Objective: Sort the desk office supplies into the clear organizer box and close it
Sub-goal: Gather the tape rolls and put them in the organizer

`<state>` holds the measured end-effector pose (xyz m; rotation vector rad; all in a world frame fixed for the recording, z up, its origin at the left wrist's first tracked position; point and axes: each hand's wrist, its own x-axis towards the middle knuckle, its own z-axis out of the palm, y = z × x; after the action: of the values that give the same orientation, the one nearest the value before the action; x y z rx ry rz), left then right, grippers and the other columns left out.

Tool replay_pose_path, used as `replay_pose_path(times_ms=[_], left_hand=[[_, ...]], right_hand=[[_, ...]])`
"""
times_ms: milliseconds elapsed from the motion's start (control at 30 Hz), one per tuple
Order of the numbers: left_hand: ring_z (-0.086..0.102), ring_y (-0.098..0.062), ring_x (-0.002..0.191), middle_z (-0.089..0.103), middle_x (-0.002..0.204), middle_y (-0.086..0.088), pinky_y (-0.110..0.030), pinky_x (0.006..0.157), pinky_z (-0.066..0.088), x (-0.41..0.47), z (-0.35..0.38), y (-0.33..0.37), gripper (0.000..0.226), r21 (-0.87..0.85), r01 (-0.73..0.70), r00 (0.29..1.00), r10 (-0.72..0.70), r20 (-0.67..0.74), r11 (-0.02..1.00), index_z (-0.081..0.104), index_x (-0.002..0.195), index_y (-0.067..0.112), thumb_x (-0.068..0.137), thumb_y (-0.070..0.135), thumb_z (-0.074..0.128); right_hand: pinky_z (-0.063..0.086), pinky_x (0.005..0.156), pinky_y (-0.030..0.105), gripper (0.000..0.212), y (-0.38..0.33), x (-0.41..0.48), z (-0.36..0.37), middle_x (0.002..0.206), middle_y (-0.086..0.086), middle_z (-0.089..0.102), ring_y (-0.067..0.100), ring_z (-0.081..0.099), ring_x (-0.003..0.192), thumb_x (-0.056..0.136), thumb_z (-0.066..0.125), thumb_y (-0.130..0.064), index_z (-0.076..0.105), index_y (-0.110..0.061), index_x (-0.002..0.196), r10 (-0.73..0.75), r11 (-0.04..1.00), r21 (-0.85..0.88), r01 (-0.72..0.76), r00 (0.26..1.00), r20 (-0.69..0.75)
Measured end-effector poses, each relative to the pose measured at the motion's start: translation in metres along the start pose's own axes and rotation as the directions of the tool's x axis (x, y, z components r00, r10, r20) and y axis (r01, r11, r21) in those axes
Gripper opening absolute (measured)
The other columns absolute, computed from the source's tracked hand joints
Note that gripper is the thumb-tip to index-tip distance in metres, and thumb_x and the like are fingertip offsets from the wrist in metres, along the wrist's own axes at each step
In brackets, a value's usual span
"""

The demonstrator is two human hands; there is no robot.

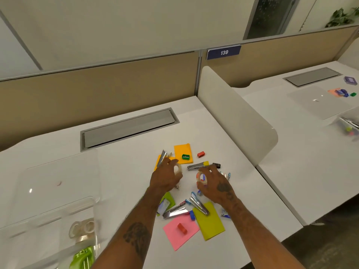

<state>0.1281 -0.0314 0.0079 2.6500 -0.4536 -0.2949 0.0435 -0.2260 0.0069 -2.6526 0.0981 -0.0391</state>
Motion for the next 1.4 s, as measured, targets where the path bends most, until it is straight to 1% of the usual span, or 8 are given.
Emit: replay_pose_path(times_ms=[200, 500, 667, 767, 867, 1067, 1233, 1400], left_hand=[[0.059, -0.025, 0.110, 0.045, 0.134, 0.001, -0.039, 0.091, 0.050, -0.053, -0.049, -0.055, 0.050, -0.139, 0.009, 0.996, -0.022, -0.092, 0.990, 0.048, 0.135, 0.027, 0.089, 0.043, 0.057], [0.061, -0.020, 0.107, 0.051, 0.130, 0.005, -0.034, 0.093, 0.049, -0.157, -0.113, -0.164, 0.054, -0.154, 0.118, 0.963, -0.151, -0.223, 0.981, 0.050, 0.134, 0.024, 0.084, 0.039, 0.064], [0.059, -0.021, 0.110, 0.050, 0.130, 0.004, -0.035, 0.092, 0.049, -0.202, -0.123, -0.213, 0.054, -0.129, 0.177, 0.959, -0.201, -0.201, 0.976, 0.049, 0.135, 0.024, 0.084, 0.039, 0.063], [0.058, -0.020, 0.114, 0.049, 0.133, 0.005, -0.034, 0.090, 0.050, -0.217, -0.121, -0.229, 0.056, -0.071, 0.193, 0.967, -0.203, -0.157, 0.979, 0.047, 0.135, 0.027, 0.084, 0.043, 0.062], [0.058, -0.019, 0.115, 0.050, 0.134, 0.006, -0.032, 0.088, 0.047, -0.223, -0.118, -0.237, 0.058, -0.043, 0.199, 0.971, -0.203, -0.128, 0.979, 0.047, 0.136, 0.027, 0.083, 0.045, 0.063], [0.054, -0.018, 0.121, 0.049, 0.138, 0.004, -0.031, 0.092, 0.046, -0.222, -0.115, -0.247, 0.061, -0.049, 0.195, 0.973, -0.199, -0.115, 0.980, 0.045, 0.139, 0.023, 0.085, 0.045, 0.062], [0.041, -0.017, 0.135, 0.034, 0.152, 0.004, -0.034, 0.102, 0.044, -0.224, -0.118, -0.258, 0.068, -0.055, 0.216, 0.965, -0.222, -0.142, 0.975, 0.042, 0.142, 0.024, 0.082, 0.047, 0.063], [0.025, -0.020, 0.145, 0.019, 0.161, 0.003, -0.040, 0.110, 0.038, -0.228, -0.119, -0.264, 0.081, -0.037, 0.221, 0.962, -0.224, -0.154, 0.975, 0.026, 0.151, 0.027, 0.082, 0.050, 0.061]], right_hand=[[0.052, 0.087, 0.035, 0.048, -0.070, 0.004, 0.029, 0.130, 0.008, 0.051, 0.025, 0.056, 0.113, 0.082, 0.065, -0.025, 0.055, -0.015, 0.128, -0.151, 0.983, 0.100, 0.154, 0.988, -0.039], [0.051, 0.087, 0.031, 0.053, -0.201, -0.008, 0.087, 0.123, 0.005, 0.053, 0.022, 0.058, 0.110, 0.078, 0.067, -0.022, 0.054, -0.016, 0.129, -0.338, 0.923, 0.188, 0.336, 0.941, -0.027], [0.051, 0.087, 0.031, 0.051, -0.253, -0.021, 0.116, 0.121, 0.006, 0.053, 0.022, 0.059, 0.105, 0.079, 0.068, -0.021, 0.055, -0.015, 0.128, -0.360, 0.907, 0.234, 0.350, 0.933, 0.000], [0.050, 0.087, 0.028, 0.051, -0.271, -0.028, 0.126, 0.120, 0.004, 0.053, 0.021, 0.060, 0.103, 0.080, 0.067, -0.024, 0.055, -0.016, 0.129, -0.381, 0.901, 0.230, 0.368, 0.924, 0.013], [0.052, 0.087, 0.033, 0.052, -0.284, -0.033, 0.131, 0.123, -0.001, 0.053, 0.018, 0.060, 0.105, 0.082, 0.064, -0.031, 0.052, -0.021, 0.132, -0.365, 0.910, 0.217, 0.353, 0.931, 0.016], [0.050, 0.093, 0.034, 0.055, -0.298, -0.028, 0.134, 0.127, -0.007, 0.053, 0.015, 0.057, 0.113, 0.083, 0.058, -0.042, 0.045, -0.029, 0.135, -0.368, 0.922, 0.164, 0.352, 0.926, 0.080], [0.046, 0.099, 0.031, 0.056, -0.308, -0.021, 0.139, 0.133, -0.007, 0.052, 0.015, 0.052, 0.121, 0.086, 0.056, -0.044, 0.043, -0.029, 0.138, -0.393, 0.917, 0.124, 0.380, 0.913, 0.112], [0.039, 0.109, 0.035, 0.062, -0.309, -0.020, 0.143, 0.150, -0.006, 0.036, 0.012, 0.036, 0.137, 0.089, 0.049, -0.053, 0.033, -0.031, 0.145, -0.359, 0.933, 0.085, 0.349, 0.920, 0.157]])
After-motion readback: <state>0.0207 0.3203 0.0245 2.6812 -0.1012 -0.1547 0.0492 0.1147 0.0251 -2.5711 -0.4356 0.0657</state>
